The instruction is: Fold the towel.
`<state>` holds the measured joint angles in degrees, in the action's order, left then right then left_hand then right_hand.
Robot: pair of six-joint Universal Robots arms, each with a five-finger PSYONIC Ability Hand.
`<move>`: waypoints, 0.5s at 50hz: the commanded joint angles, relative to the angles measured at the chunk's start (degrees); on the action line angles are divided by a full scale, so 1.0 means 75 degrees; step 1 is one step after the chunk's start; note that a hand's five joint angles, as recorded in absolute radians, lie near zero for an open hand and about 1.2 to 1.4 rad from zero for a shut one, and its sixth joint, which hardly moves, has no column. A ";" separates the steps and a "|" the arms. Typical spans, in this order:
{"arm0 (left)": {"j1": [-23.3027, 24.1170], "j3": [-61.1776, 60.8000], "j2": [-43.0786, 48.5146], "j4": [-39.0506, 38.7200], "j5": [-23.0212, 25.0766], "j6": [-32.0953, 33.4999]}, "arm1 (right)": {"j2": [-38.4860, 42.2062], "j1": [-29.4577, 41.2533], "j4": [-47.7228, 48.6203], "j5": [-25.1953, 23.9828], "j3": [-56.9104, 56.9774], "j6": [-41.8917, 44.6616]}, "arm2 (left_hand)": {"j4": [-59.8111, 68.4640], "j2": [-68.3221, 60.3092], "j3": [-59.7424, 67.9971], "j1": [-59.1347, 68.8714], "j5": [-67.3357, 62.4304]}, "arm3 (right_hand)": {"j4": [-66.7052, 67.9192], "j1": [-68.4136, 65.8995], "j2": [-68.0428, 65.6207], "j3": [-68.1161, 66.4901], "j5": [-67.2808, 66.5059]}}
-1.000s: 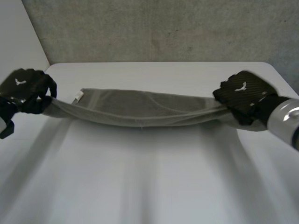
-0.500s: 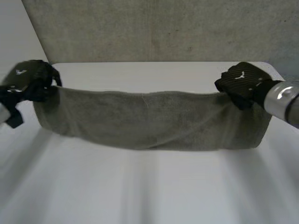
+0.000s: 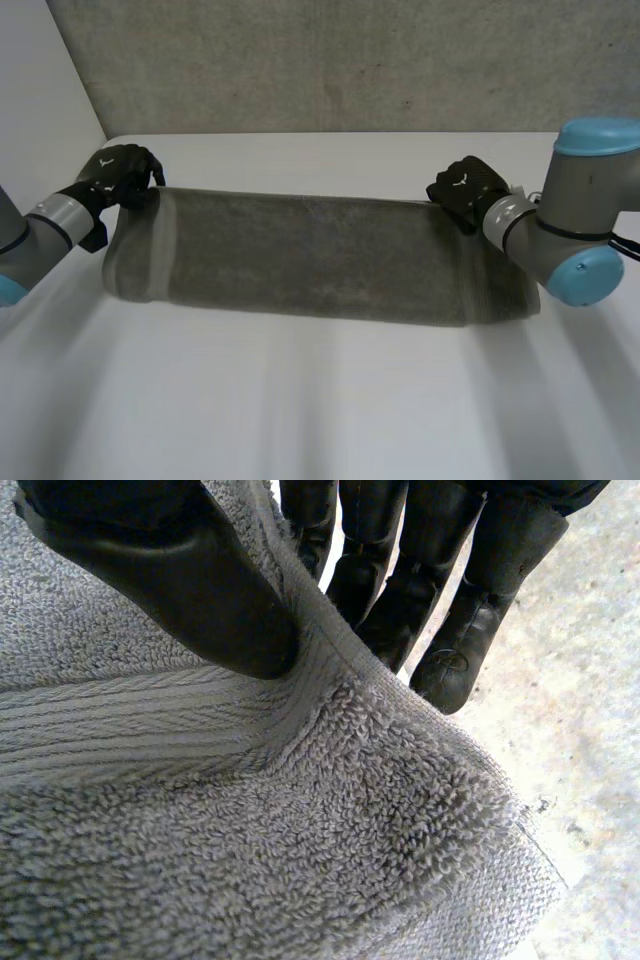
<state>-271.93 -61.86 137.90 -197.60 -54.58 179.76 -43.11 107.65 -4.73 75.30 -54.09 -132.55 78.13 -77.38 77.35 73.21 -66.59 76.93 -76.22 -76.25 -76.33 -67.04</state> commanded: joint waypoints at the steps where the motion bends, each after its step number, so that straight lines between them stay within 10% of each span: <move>1: 0.0198 0.0699 0.0573 0.0039 -0.0023 0.0512 | 0.0451 0.0108 0.0619 0.0038 0.0321 -0.0010 | 0.0249 -0.0350 0.0353 0.0905 -0.0454 | 0.0409 -0.0503 -0.0500 -0.0489 -0.0395; 6: 0.0281 0.1145 0.0901 0.0039 -0.0256 0.0595 | 0.0791 0.0132 0.0713 0.0155 0.0638 -0.0034 | 0.0249 -0.0350 0.0353 0.0905 -0.0454 | 0.0409 -0.0503 -0.0500 -0.0489 -0.0395; 8: 0.0281 0.1251 0.0972 0.0039 -0.0339 0.0595 | 0.0966 0.0132 0.0713 0.0237 0.0871 -0.0045 | -0.0914 0.0814 -0.0810 -0.0258 0.0709 | -0.5088 0.4993 0.4996 0.5007 0.5102; 10: 0.0293 0.1356 0.1008 0.0050 -0.0409 0.0595 | 0.1037 0.0132 0.0713 0.0284 0.0965 -0.0046 | -0.6399 0.6298 -0.6294 -0.5742 0.6193 | -0.8542 0.8448 0.8451 0.8462 0.8556; 12: 0.0316 0.1380 0.0984 0.0039 -0.0421 0.0595 | 0.1084 0.0132 0.0713 0.0342 0.1036 -0.0057 | -0.8785 0.8685 -0.8681 -0.8129 0.8580 | -0.8925 0.8830 0.8833 0.8844 0.8938; 25: 0.0539 0.1076 -0.0164 0.0320 -0.1042 0.0513 | -0.0364 0.0143 0.0608 0.0847 0.1049 -0.1694 | -0.8787 0.8686 -0.8682 -0.8131 0.8581 | -0.8925 0.8830 0.8833 0.8844 0.8938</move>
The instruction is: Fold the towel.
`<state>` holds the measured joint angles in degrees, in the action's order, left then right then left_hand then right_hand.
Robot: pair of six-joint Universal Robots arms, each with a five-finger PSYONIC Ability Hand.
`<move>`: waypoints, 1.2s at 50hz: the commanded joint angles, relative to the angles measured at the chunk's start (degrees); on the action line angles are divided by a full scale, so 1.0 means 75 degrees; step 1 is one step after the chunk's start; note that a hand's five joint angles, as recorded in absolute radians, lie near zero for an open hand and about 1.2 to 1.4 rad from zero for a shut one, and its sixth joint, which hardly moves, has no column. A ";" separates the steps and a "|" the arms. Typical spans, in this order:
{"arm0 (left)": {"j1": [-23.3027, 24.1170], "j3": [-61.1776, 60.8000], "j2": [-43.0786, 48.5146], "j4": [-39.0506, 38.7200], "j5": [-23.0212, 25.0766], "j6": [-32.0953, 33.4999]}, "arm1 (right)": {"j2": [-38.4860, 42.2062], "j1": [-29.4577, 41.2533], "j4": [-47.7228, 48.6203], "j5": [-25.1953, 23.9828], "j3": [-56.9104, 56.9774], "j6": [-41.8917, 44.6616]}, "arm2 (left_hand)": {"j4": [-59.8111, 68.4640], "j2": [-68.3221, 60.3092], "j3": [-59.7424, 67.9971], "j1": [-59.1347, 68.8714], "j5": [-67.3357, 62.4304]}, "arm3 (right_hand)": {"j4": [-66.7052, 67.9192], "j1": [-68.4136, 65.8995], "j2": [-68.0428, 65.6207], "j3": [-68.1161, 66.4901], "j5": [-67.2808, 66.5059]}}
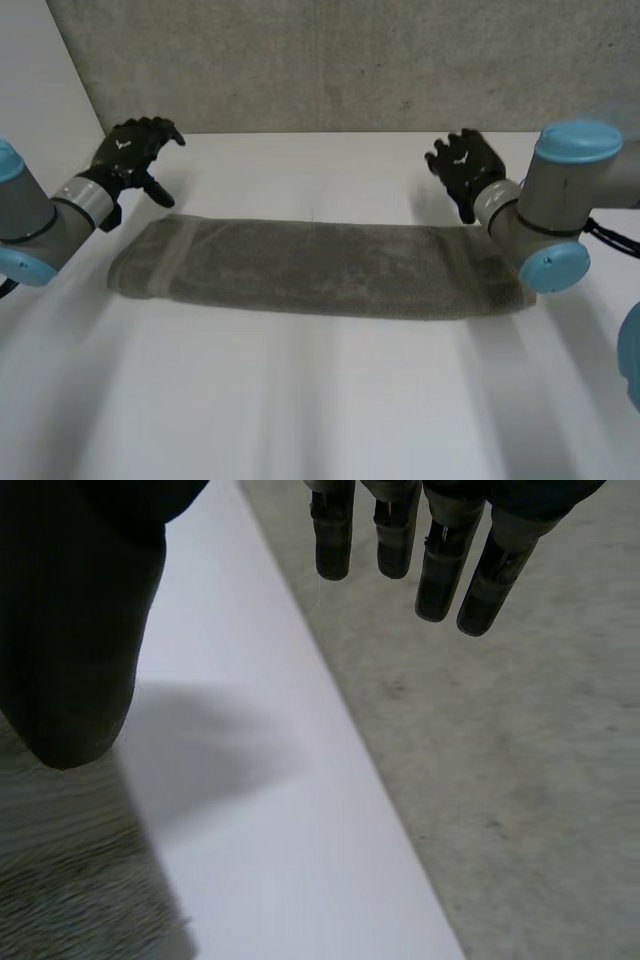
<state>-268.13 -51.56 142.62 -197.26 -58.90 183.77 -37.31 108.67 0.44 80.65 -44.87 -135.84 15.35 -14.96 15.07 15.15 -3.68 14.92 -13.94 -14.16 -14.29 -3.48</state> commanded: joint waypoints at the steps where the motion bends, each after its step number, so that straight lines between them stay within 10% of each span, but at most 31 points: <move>1: 0.0032 -0.0471 -0.1061 0.0448 -0.0572 -0.0033 | -0.1142 0.0006 -0.0082 0.0134 -0.0181 -0.1259 | -0.0393 0.0342 -0.0355 -0.0367 0.0171 | -0.0656 0.0525 0.0555 0.0572 0.0464; 23: 0.0185 -0.4408 -0.5059 0.0883 -0.1099 -0.0080 | -0.4763 -0.0123 -0.2836 0.0134 -0.4131 -0.1751 | -0.0348 0.0297 -0.0310 -0.0322 0.0125 | -0.0656 0.0525 0.0555 0.0572 0.0464; 36: 0.0149 -0.5770 -0.4907 -0.0347 -0.1733 -0.0737 | -0.4025 -0.0978 0.0023 0.0040 -0.6556 -0.1447 | -0.0348 0.0297 -0.0310 -0.0322 0.0126 | -0.0354 0.0223 0.0252 0.0270 0.0161; 50: 0.0056 -0.6508 -0.4438 -0.1976 -0.1745 -0.1299 | -0.2923 -0.1376 0.1676 0.0028 -0.6802 -0.1376 | -0.0348 0.0297 -0.0310 -0.0322 0.0126 | 0.2696 -0.2828 -0.2798 -0.2781 -0.2889; 54: 0.0067 -0.6625 -0.4415 -0.2105 -0.1745 -0.1311 | -0.2876 -0.1435 0.2143 -0.0100 -0.6837 -0.1470 | -0.0348 0.0297 -0.0310 -0.0322 0.0126 | 0.8265 -0.8396 -0.8367 -0.8349 -0.8458; 60: 0.0067 -0.6766 -0.4438 -0.2280 -0.1745 -0.1311 | -0.2923 -0.1610 0.2122 -0.0406 -0.6814 -0.1377 | -0.0371 0.0319 -0.0333 -0.0344 0.0148 | 0.8677 -0.8808 -0.8779 -0.8761 -0.8869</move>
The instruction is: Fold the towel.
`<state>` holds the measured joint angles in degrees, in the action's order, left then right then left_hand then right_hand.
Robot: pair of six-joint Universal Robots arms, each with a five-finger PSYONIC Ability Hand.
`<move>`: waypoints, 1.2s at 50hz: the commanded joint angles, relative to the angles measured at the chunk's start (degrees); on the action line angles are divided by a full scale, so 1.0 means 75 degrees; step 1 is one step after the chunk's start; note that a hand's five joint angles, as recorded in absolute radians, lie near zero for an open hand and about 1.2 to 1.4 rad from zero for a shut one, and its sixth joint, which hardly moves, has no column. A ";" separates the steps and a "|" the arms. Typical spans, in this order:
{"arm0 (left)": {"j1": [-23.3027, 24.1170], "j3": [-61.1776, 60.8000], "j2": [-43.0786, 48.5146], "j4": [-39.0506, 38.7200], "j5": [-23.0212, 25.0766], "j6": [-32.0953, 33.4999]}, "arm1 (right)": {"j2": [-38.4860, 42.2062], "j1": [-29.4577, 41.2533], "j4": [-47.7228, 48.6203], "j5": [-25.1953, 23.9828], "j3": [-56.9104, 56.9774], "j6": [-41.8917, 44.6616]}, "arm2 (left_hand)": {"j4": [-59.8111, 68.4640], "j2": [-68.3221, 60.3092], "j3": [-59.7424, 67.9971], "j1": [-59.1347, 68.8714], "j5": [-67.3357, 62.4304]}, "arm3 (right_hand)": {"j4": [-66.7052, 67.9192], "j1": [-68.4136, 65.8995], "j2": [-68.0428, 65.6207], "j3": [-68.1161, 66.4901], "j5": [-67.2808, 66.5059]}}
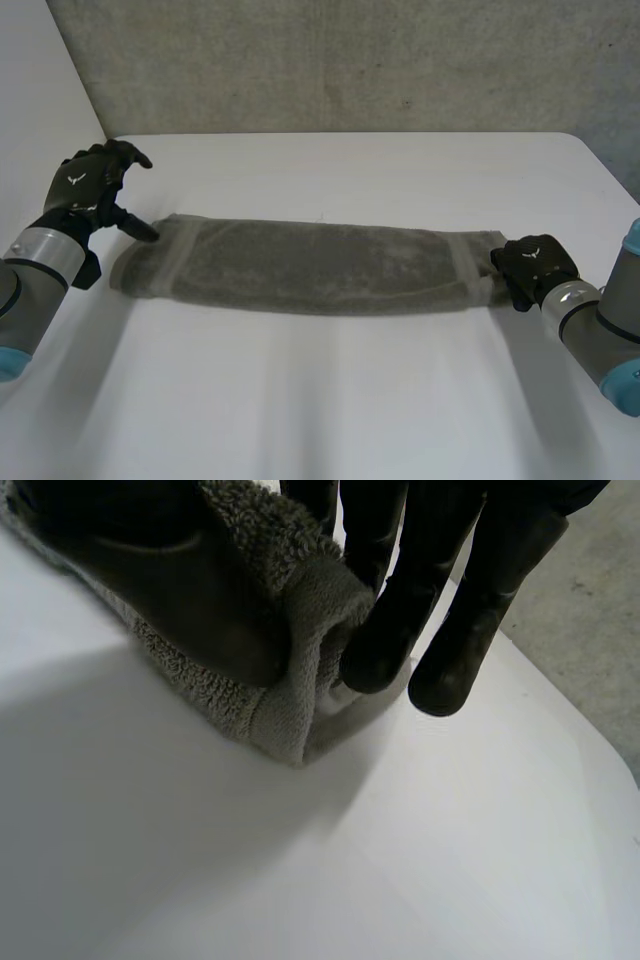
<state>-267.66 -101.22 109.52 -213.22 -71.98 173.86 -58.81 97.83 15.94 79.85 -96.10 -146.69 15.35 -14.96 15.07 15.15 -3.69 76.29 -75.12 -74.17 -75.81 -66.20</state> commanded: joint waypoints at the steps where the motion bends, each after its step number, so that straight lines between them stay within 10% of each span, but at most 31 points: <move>1: 0.0004 -0.0144 -0.0025 -0.0152 -0.0001 0.0011 | -0.0057 -0.0165 0.0054 -0.0299 0.0016 0.0070 | -0.0371 0.0319 -0.0333 -0.0344 0.0149 | 0.0495 -0.0651 -0.0777 -0.0558 -0.0507; 13: 0.0004 -0.0273 -0.0072 -0.0269 -0.0001 0.0011 | -0.0655 -0.2635 -0.0729 -0.0475 0.0587 0.1846 | -0.0371 0.0319 -0.0333 -0.0344 0.0149 | 0.0495 -0.0651 -0.0777 -0.0558 -0.0507; 20: 0.0016 -0.0273 -0.0095 -0.0270 -0.0001 0.0011 | -0.0690 -0.2391 -0.1516 -0.0322 0.1645 0.2731 | -0.0371 0.0319 -0.0333 -0.0344 0.0149 | 0.0495 -0.0651 -0.0777 -0.0558 -0.0507; 31: 0.0028 -0.0343 -0.0095 -0.0258 -0.0001 0.0022 | -0.0432 0.1886 -0.1879 0.0779 0.3403 0.1969 | -0.0371 0.0319 -0.0333 -0.0344 0.0149 | 0.0495 -0.0651 -0.0777 -0.0558 -0.0507; 41: 0.0075 -0.0343 -0.0084 -0.0258 0.0011 0.0057 | 0.2071 0.5410 -0.1868 0.1318 0.5988 0.1933 | -0.0393 0.0342 -0.0355 -0.0367 0.0171 | 0.0495 -0.0651 -0.0777 -0.0558 -0.0507; 45: 0.0086 -0.0343 -0.0060 -0.0258 0.0023 0.0093 | 0.3025 0.5847 -0.2020 0.1377 0.6918 0.1981 | -0.0415 0.0364 -0.0378 -0.0389 0.0194 | 0.0495 -0.0651 -0.0777 -0.0558 -0.0507; 51: 0.0098 -0.0343 -0.0013 -0.0258 0.0034 0.0116 | 0.4067 0.6034 -0.2757 0.1774 0.8135 0.1957 | -0.0415 0.0364 -0.0378 -0.0389 0.0194 | -0.7490 0.7334 0.7208 0.7427 0.7478; 60: 0.0133 -0.0343 0.0010 -0.0258 0.0046 0.0116 | 0.3146 0.5603 -0.2992 0.1904 0.8197 0.1280 | -0.0393 0.0342 -0.0355 -0.0367 0.0171 | -0.7975 0.7819 0.7693 0.7912 0.7963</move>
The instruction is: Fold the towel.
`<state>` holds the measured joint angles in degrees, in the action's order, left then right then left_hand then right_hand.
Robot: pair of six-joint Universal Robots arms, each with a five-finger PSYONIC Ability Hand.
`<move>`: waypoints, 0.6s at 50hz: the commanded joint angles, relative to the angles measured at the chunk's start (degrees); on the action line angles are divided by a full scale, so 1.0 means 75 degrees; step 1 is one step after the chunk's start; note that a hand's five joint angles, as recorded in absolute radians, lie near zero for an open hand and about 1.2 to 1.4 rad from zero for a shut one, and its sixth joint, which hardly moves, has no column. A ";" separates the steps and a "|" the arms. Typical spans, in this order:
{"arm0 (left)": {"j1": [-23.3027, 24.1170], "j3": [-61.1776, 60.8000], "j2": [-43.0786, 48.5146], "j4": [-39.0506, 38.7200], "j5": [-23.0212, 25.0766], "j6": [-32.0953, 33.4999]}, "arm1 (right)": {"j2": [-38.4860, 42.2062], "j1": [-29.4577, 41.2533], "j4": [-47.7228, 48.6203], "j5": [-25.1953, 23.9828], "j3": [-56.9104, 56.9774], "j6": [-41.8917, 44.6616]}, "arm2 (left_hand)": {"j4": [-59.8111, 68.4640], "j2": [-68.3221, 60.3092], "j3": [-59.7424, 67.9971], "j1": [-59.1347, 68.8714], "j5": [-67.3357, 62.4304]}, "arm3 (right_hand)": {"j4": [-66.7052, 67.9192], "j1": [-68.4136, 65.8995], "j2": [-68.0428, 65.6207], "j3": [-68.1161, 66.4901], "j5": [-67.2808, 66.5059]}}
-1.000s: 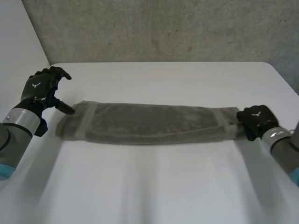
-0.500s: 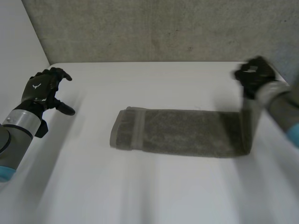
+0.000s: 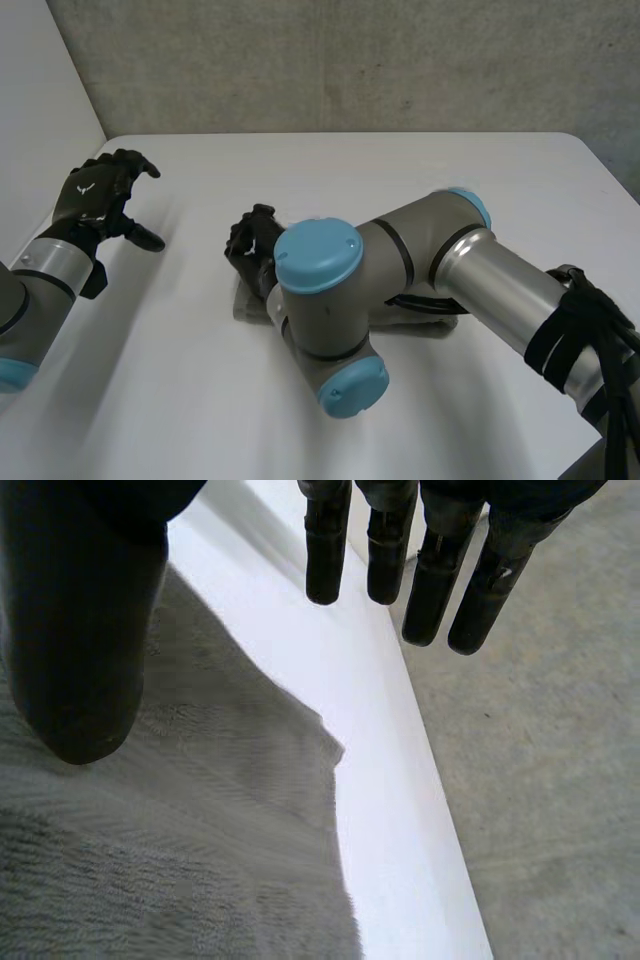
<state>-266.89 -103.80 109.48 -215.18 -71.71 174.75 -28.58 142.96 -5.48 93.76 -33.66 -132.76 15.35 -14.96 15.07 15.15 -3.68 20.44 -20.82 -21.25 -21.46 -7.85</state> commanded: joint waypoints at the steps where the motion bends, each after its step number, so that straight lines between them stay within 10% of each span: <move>1: 0.0042 -0.0011 0.0005 0.0003 0.0011 -0.0003 | -0.0889 -0.0417 -0.0136 0.0050 -0.0130 -0.0580 | -0.0393 0.0341 -0.0355 -0.0366 0.0171 | -0.0528 0.0580 0.0637 0.0664 0.0183; 12: 0.0159 -0.0128 -0.0054 -0.0020 0.0058 0.0009 | -0.3687 -0.2805 -0.0383 -0.0534 -0.4050 -0.2969 | -0.0393 0.0341 -0.0355 -0.0366 0.0171 | -0.0013 0.0064 0.0122 0.0149 -0.0332; 30: 0.0242 -0.0140 0.0016 -0.0102 0.0058 0.0009 | -0.4791 -0.4483 0.2592 -0.1602 -0.8848 -0.3462 | -0.0393 0.0341 -0.0355 -0.0366 0.0171 | 0.1199 -0.1147 -0.1089 -0.1062 -0.1543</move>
<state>-265.09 -104.90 109.42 -215.94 -71.28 174.82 -64.41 110.71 7.19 81.73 -95.85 -157.80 15.35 -14.96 15.07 15.15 -3.69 27.31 -27.11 -26.99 -27.06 -17.91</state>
